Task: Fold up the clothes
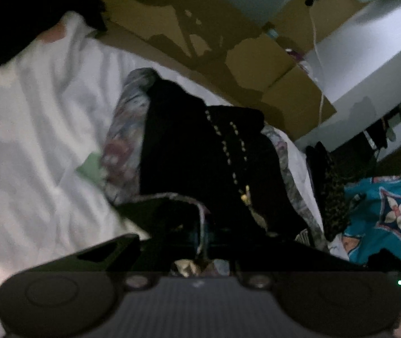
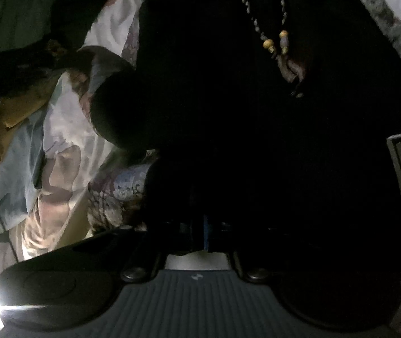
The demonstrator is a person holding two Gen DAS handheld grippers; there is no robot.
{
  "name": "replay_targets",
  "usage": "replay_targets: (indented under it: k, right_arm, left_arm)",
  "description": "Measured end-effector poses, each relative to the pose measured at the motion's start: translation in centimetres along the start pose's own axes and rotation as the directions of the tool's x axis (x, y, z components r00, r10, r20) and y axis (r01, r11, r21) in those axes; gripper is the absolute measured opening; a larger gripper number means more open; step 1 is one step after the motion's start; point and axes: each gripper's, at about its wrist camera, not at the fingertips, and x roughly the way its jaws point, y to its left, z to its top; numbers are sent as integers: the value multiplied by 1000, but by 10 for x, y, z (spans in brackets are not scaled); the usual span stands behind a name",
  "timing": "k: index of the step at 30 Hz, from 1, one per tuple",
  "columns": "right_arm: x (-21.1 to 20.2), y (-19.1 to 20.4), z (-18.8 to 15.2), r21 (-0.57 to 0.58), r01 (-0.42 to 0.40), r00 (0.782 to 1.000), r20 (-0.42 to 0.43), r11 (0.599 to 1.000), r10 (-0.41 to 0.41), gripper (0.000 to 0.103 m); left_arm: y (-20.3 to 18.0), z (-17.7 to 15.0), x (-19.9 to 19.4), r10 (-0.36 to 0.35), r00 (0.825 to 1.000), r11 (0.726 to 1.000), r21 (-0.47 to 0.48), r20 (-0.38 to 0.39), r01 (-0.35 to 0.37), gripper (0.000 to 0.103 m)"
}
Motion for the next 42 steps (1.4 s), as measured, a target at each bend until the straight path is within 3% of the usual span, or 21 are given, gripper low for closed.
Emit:
replay_targets:
  k: [12, 22, 24, 27, 29, 35, 38, 42]
  right_arm:
    - [-22, -28, 17, -34, 108, 994, 6, 994, -108, 4]
    - [-15, -46, 16, -12, 190, 982, 1, 982, -190, 7]
    - [-16, -46, 15, 3, 185, 983, 0, 983, -185, 13]
    - [-25, -50, 15, 32, 180, 983, 17, 983, -180, 40]
    - [-32, -51, 13, 39, 180, 983, 32, 983, -182, 42]
    - [-46, -52, 3, 53, 175, 983, 45, 983, -177, 42]
    - [-52, -48, -3, 55, 153, 987, 35, 987, -155, 42]
    - [-66, -41, -13, 54, 123, 992, 36, 991, -125, 42]
  left_arm:
    - [-14, 49, 65, 23, 998, 1000, 16, -64, -22, 4]
    - [0, 64, 115, 106, 987, 994, -4, -119, -107, 5]
    - [2, 63, 113, 107, 987, 994, -6, -122, -109, 12]
    - [3, 62, 102, 91, 990, 996, -9, -107, -92, 48]
    - [3, 62, 90, 100, 991, 995, -6, -85, -101, 59]
    - [8, 53, 47, 113, 993, 993, -30, -23, -114, 59]
    - [10, 45, 39, 146, 989, 988, -35, -33, -147, 58]
    - [17, 30, 36, 140, 989, 987, -69, -55, -143, 58]
